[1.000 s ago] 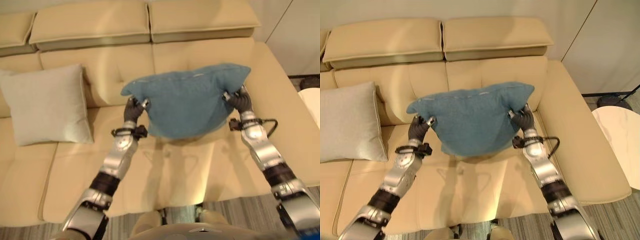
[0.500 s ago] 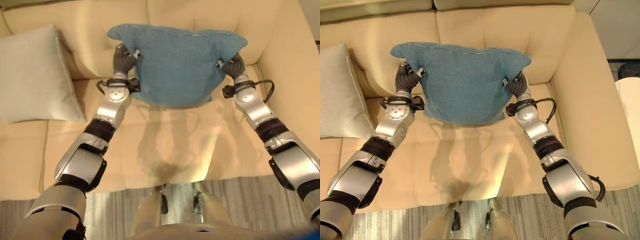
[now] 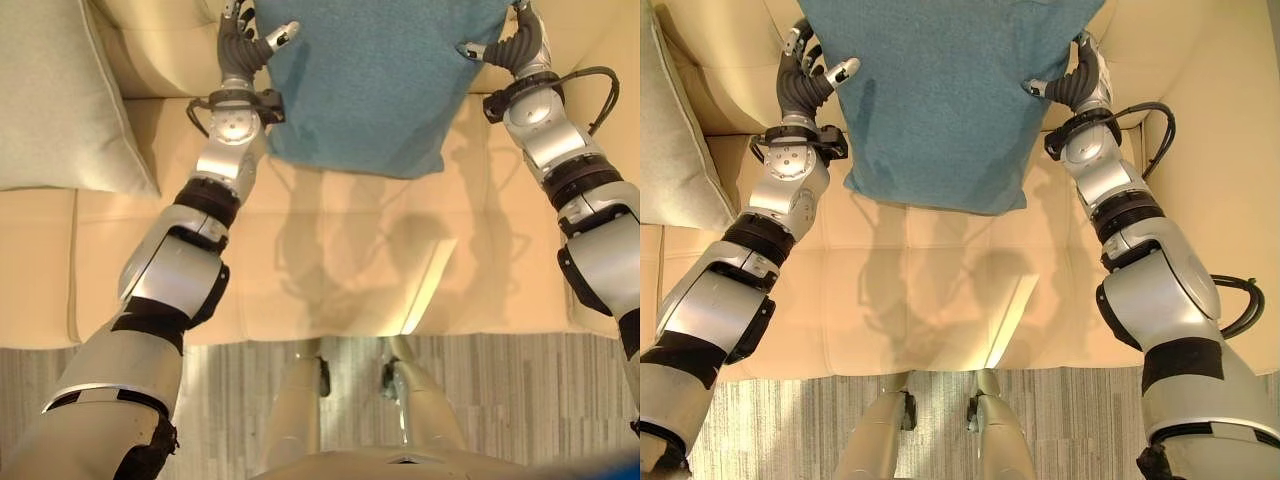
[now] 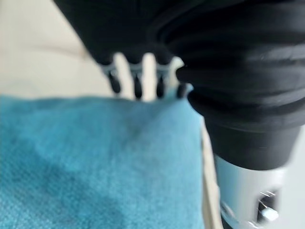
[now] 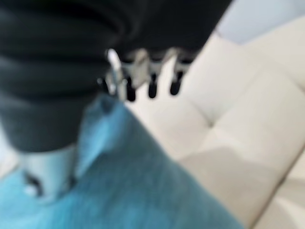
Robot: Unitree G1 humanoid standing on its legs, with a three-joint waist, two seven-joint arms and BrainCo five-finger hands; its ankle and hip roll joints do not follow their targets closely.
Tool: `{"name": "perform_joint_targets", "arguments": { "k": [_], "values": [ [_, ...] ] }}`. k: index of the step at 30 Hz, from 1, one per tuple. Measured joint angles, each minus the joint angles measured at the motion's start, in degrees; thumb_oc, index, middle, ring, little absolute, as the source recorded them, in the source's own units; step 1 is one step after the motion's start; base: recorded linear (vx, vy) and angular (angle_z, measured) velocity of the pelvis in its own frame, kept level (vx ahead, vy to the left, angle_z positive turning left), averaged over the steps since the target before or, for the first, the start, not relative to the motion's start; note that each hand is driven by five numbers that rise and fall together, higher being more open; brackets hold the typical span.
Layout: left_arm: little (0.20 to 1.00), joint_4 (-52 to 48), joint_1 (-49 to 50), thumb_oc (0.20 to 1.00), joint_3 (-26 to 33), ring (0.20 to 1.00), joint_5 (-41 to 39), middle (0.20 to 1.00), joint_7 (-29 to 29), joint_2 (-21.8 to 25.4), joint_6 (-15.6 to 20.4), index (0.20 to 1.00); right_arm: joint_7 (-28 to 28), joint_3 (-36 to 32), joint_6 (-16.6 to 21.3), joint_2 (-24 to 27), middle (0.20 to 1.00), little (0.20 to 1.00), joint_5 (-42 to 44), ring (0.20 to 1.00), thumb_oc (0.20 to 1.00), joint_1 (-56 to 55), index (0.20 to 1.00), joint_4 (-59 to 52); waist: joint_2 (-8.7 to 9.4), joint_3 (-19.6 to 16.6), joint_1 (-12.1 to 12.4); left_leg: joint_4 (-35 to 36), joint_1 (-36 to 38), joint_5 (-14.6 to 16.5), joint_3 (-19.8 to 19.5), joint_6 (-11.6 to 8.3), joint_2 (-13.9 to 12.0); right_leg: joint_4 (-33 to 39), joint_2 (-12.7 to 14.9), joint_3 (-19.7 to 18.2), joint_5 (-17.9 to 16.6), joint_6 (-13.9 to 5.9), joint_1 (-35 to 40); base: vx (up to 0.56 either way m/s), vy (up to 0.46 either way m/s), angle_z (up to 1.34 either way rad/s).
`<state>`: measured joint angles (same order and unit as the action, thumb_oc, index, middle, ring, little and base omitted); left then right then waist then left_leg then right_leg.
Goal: Pick up all the scattered cushions and arrange them neatly on the sofa.
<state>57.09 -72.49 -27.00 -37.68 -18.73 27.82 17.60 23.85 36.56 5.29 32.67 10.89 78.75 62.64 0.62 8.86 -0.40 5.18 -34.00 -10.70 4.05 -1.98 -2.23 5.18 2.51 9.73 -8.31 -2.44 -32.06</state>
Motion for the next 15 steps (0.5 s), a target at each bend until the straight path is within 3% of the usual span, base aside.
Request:
{"name": "perform_joint_targets", "arguments": {
  "k": [4, 9, 13, 15],
  "values": [
    [1.000, -2.2, 0.1, 1.000, 0.3, 1.000, 0.2, 1.000, -0.4, 2.9, -1.0, 1.000, 1.6, -1.2, -1.3, 1.4, 1.000, 1.000, -1.0, 1.000, 1.000, -0.5, 1.000, -3.7, -0.02, 0.0, 0.1, 0.0, 0.6, 0.0, 0.0, 0.01, 0.0, 0.0, 0.1, -0.1, 0.0, 0.04, 0.5, 0.00, 0.000, 0.00],
    [1.000, -3.8, 2.6, 1.000, 2.6, 1.000, 1.2, 1.000, -0.4, 8.1, -1.2, 1.000, 3.3, -6.9, -1.1, 6.5, 1.000, 1.000, -1.0, 1.000, 1.000, -5.7, 1.000, -8.4, -0.04, 0.0, 0.1, 0.0, 3.0, 0.0, 0.0, 0.01, 0.2, 0.0, 0.3, 0.0, 0.0, 0.04, 2.9, 0.03, 0.025, 0.01],
    [1.000, -9.7, 11.2, 1.000, 7.1, 1.000, 1.3, 1.000, 0.1, 12.6, -1.3, 1.000, 3.8, -13.6, -0.4, 13.4, 1.000, 1.000, -1.0, 1.000, 1.000, -15.2, 1.000, -13.0, -0.07, 0.0, 0.0, 0.0, 5.4, 0.0, 0.0, 0.01, 0.3, 0.0, 0.5, 0.0, 0.0, 0.02, 5.2, 0.05, 0.010, -0.01],
    [1.000, -18.1, 19.9, 1.000, 10.5, 1.000, 1.4, 1.000, 1.0, 13.7, -1.1, 1.000, 3.4, -19.6, 0.4, 15.3, 1.000, 1.000, -1.0, 1.000, 1.000, -24.4, 1.000, -18.6, -0.06, 0.0, -0.1, 0.0, 7.0, 0.0, 0.1, 0.01, 0.4, 0.0, 0.5, 0.0, 0.1, -0.14, 6.9, 0.09, -0.001, 0.00]
  ]
}}
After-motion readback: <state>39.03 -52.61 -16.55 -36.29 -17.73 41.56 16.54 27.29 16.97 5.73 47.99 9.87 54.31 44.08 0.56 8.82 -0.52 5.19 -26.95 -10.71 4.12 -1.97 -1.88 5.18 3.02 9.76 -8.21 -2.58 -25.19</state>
